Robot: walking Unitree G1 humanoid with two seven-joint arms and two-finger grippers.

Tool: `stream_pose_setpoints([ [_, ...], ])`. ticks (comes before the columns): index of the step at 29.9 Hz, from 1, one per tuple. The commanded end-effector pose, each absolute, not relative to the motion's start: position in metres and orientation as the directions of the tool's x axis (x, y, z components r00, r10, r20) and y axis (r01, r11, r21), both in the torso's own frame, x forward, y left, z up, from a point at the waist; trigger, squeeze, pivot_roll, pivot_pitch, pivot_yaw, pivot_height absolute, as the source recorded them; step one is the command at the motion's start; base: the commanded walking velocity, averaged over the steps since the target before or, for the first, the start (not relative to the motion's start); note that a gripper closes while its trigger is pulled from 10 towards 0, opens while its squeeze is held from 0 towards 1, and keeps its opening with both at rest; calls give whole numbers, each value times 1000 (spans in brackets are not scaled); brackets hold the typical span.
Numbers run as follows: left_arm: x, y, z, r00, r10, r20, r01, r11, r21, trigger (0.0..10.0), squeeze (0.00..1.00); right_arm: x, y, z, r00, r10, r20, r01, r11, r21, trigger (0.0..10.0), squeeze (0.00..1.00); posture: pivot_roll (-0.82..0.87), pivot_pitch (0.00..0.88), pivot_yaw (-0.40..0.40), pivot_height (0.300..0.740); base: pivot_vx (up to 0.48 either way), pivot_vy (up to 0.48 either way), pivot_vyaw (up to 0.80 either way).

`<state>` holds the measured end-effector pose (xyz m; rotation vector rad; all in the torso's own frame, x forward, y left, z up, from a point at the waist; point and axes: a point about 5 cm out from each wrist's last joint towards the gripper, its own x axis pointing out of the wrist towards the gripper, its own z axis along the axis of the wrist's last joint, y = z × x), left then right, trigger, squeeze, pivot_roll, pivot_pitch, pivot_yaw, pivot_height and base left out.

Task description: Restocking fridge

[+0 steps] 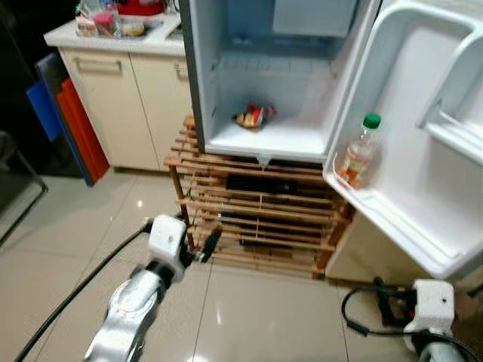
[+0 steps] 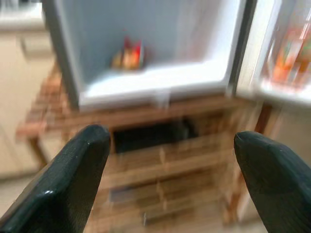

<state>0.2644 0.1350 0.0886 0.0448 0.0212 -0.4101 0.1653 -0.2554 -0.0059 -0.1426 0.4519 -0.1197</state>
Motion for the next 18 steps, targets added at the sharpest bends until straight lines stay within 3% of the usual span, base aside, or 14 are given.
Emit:
stream_pose_setpoints([
  [1, 264, 133, 86, 915, -401, -40, 402, 914, 44, 10000, 0, 157, -264, -22, 839, -209, -501, 88, 963, -255, 10000, 0, -223, 0, 6, 740, 0, -472, 0],
  [3, 263, 132, 85, 908, -417, -38, 419, 907, 39, 10000, 0, 149, -271, -37, 759, -256, -599, 56, 942, -331, 10000, 0, -225, 0, 7, 740, 0, -472, 0],
  [7, 263, 137, 76, 907, -414, -76, 417, 908, 37, 10000, 0, 122, -288, -58, 592, -333, -734, 131, 938, -320, 10000, 0, -236, 0, 13, 740, 0, -468, 0],
  [9, 263, 138, 74, 907, -412, -85, 416, 909, 35, 10000, 0, 117, -292, -61, 561, -342, -754, 135, 936, -325, 10000, 0, -238, 0, 13, 740, 0, -465, 0],
  [12, 264, 144, 51, 906, -371, -201, 381, 925, 10, 10000, 0, 91, -323, -67, 370, -480, -796, 247, 876, -414, 10000, 0, -243, 0, 14, 740, 0, -446, 0],
  [13, 264, 144, 51, 906, -371, -201, 381, 925, 10, 10000, 0, 91, -323, -67, 370, -480, -796, 247, 876, -414, 10000, 0, -243, 0, 14, 740, 0, -401, 0],
  [15, 263, 144, 39, 891, -359, -280, 393, 917, 76, 10000, 0, 83, -341, -63, 280, -581, -764, 302, 809, -505, 10000, 0, -244, 0, 15, 740, 0, -201, 0],
  [16, 259, 146, 21, 846, -367, -387, 454, 877, 159, 10000, 0, 76, -363, -52, 217, -681, -699, 366, 721, -589, 10000, 0, -243, 0, 19, 740, 0, 0, 0],
  [17, 259, 146, 21, 846, -367, -387, 454, 877, 159, 10000, 0, 76, -363, -52, 217, -681, -699, 366, 721, -589, 10000, 0, -243, 0, 19, 740, 0, 0, 0],
  [18, 255, 156, 5, 808, -347, -475, 460, 876, 142, 10000, 0, 77, -383, -38, 191, -754, -628, 444, 637, -630, 10000, 0, -250, 0, 25, 740, 0, 0, 0],
])
